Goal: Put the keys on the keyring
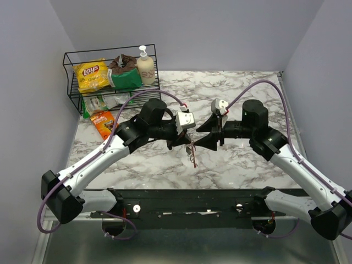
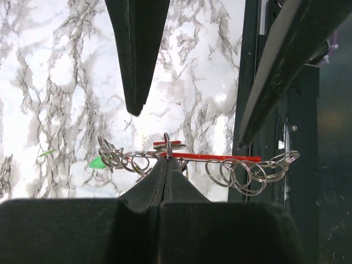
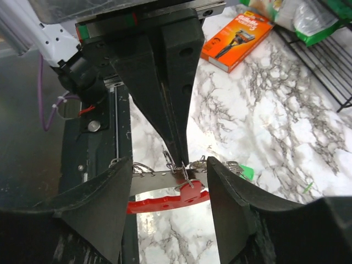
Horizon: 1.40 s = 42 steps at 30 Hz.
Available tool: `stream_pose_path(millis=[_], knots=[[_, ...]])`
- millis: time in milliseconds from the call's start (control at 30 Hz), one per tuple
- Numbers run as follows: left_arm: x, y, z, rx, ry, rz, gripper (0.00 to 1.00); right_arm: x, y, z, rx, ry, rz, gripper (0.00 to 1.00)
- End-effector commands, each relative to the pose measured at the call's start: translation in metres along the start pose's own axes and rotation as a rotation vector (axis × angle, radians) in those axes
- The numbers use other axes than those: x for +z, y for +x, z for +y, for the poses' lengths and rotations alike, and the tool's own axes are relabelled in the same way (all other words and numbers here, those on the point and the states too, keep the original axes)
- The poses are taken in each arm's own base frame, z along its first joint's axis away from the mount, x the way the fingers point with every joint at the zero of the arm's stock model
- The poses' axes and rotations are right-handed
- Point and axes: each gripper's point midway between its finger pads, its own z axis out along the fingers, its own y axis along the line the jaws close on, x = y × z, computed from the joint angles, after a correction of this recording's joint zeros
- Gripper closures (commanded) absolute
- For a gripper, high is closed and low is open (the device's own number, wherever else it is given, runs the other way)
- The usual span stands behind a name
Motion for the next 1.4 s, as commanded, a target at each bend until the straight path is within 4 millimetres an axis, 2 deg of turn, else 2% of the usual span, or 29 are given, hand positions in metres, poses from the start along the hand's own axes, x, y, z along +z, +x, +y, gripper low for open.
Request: stream_pose_path(millis=[0,300,667,900,1067,1300,1367], knots=[[-0.008,-0.029,0.005,0.080,-0.066,-0.154,1.00,-0.002,0.001,-0.009,0.003,0.076,-0.016,0.34],[-0.019,-0.044,-0.002,0.185,-0.106,-0.363,1.00,-0.005,0.006,-0.002,0.003,0.060,-0.019,0.34],[-0.029,-0.050,-0.025,0.251,-0.031,-0.445,1.00,-0.008,-0.001,0.012,-0.038,-0.003,-0.049,0.36],[-0.033,-0.056,-0.031,0.268,-0.015,-0.474,1.00,-0.006,0.002,0.013,-0.033,-0.022,-0.045,0.56],[-0.034,-0.058,-0.034,0.271,-0.003,-0.484,1.00,-0.005,0.002,0.015,-0.031,-0.036,-0.047,0.66],[-0.034,-0.059,-0.033,0.266,-0.008,-0.509,1.00,-0.006,0.000,0.019,-0.040,-0.052,-0.055,0.94],[-0.034,-0.061,-0.033,0.265,-0.011,-0.519,1.00,-0.006,0.000,0.020,-0.042,-0.061,-0.056,0.97]])
